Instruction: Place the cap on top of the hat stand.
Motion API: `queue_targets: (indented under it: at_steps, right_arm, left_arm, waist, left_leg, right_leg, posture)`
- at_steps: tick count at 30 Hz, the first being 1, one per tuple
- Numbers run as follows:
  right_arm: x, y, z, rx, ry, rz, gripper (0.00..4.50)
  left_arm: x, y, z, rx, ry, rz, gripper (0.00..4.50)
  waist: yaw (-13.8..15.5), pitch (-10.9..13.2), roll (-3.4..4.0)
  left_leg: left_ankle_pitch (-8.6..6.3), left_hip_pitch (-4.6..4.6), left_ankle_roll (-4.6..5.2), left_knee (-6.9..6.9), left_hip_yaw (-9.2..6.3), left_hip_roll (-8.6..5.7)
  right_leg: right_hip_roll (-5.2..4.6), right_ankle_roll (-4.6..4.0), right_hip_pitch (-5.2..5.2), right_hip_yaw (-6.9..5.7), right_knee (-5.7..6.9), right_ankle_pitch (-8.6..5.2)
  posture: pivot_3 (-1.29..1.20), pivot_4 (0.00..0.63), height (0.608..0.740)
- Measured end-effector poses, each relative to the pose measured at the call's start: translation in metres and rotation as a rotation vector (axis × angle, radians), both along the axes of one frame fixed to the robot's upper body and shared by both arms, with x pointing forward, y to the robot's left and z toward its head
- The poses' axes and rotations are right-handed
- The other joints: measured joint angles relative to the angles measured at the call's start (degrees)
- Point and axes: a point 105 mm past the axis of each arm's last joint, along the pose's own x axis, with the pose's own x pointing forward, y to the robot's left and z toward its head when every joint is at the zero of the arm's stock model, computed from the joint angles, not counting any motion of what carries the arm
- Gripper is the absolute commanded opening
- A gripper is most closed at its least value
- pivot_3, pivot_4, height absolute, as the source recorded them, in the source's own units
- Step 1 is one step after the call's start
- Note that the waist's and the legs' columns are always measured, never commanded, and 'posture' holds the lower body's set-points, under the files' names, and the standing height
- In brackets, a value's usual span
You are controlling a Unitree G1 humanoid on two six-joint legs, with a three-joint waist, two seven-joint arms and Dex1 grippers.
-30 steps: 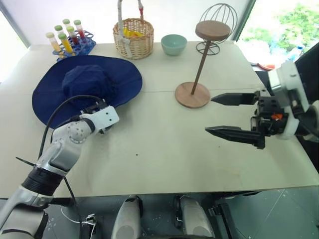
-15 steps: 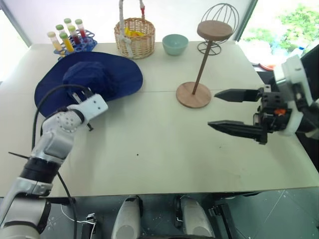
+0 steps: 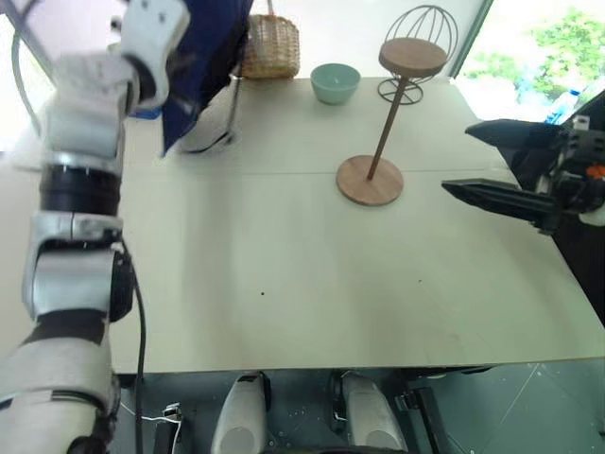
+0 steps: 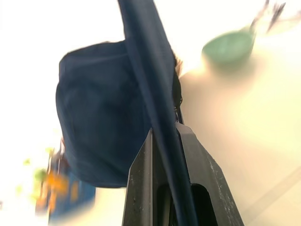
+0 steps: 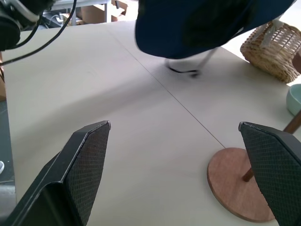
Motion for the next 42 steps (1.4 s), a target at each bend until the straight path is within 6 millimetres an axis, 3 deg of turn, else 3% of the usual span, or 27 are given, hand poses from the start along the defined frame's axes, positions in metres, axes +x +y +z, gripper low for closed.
queue_targets:
  at_steps: [2,5,14,21,24,30,34,38,42]
  right_arm:
    - [-0.001,-0.001,0.0,-0.001,-0.004,-0.007,4.5]
    - [-0.004,-0.004,-0.001,0.0,-0.013,-0.028,4.5]
    - [-0.007,-0.008,-0.005,0.006,-0.018,-0.063,4.5]
    - [-0.007,-0.009,-0.005,0.016,-0.024,-0.068,4.5]
    - [-0.007,-0.01,-0.005,0.021,-0.025,-0.07,4.5]
    - [-0.007,-0.011,-0.001,0.031,-0.039,-0.081,4.5]
    - [-0.009,-0.011,0.002,0.044,-0.048,-0.088,4.5]
    - [-0.011,-0.014,0.005,0.057,-0.058,-0.106,4.5]
    - [-0.012,-0.014,0.004,0.061,-0.052,-0.112,4.5]
  left_arm:
    - [-0.006,-0.019,0.015,0.002,-0.035,-0.072,0.04]
    - [-0.01,-0.036,0.011,0.021,-0.012,-0.144,0.04]
    - [-0.016,-0.038,0.009,0.046,-0.038,-0.16,0.04]
    - [-0.027,-0.055,0.055,0.068,-0.209,-0.209,0.04]
    - [-0.026,-0.068,0.063,0.087,-0.243,-0.237,0.04]
    - [-0.012,-0.099,0.055,0.107,-0.228,-0.292,0.04]
    - [-0.015,-0.121,0.058,0.108,-0.268,-0.348,0.04]
    - [-0.019,-0.134,0.06,0.098,-0.3,-0.377,0.04]
    - [-0.019,-0.133,0.066,0.105,-0.335,-0.356,0.04]
  waist:
    - [-0.2,0.0,0.02]
    - [-0.6,0.0,0.07]
    - [-0.1,0.0,0.08]
    - [0.0,0.0,0.04]
    - [0.0,0.0,0.04]
    - [0.0,0.0,0.03]
    - [0.0,0.0,0.03]
    - [-0.1,0.0,0.03]
    - [-0.2,0.0,0.04]
  left_leg:
    - [-0.05,0.06,0.09,-0.02,0.01,0.0]
    - [-0.08,0.15,0.16,-0.06,0.01,0.06]
    - [-0.08,0.09,0.16,0.02,0.02,0.04]
    - [-0.08,0.04,0.16,0.03,0.03,0.01]
    - [-0.08,0.06,0.16,0.04,0.03,0.01]
    - [-0.08,0.05,0.16,0.05,0.03,0.01]
    - [-0.1,0.05,0.2,0.01,0.03,0.01]
    - [-0.11,0.07,0.21,0.03,0.04,0.01]
    - [-0.11,0.09,0.21,0.02,0.04,0.01]
  right_leg:
    - [0.01,0.03,0.0,0.02,0.03,0.0]
    - [0.1,0.03,-0.06,0.03,0.16,0.0]
    - [0.09,0.03,-0.07,0.1,0.17,0.0]
    - [0.06,0.03,-0.04,0.1,0.08,0.0]
    - [0.06,0.03,-0.04,0.1,0.1,-0.01]
    - [0.06,0.04,-0.02,0.1,0.08,-0.01]
    - [0.06,0.06,-0.03,0.1,0.07,-0.02]
    - [0.06,0.06,-0.03,0.1,0.09,-0.01]
    - [0.06,0.06,-0.03,0.11,0.09,-0.02]
  posture:
    - [0.0,0.15,0.735]
    - [0.0,0.15,0.735]
    - [0.0,0.15,0.735]
    - [0.0,0.15,0.735]
    - [0.0,0.15,0.735]
    - [0.0,0.15,0.735]
    - [0.0,0.15,0.735]
    - [0.0,0.15,0.735]
    - [0.0,0.15,0.735]
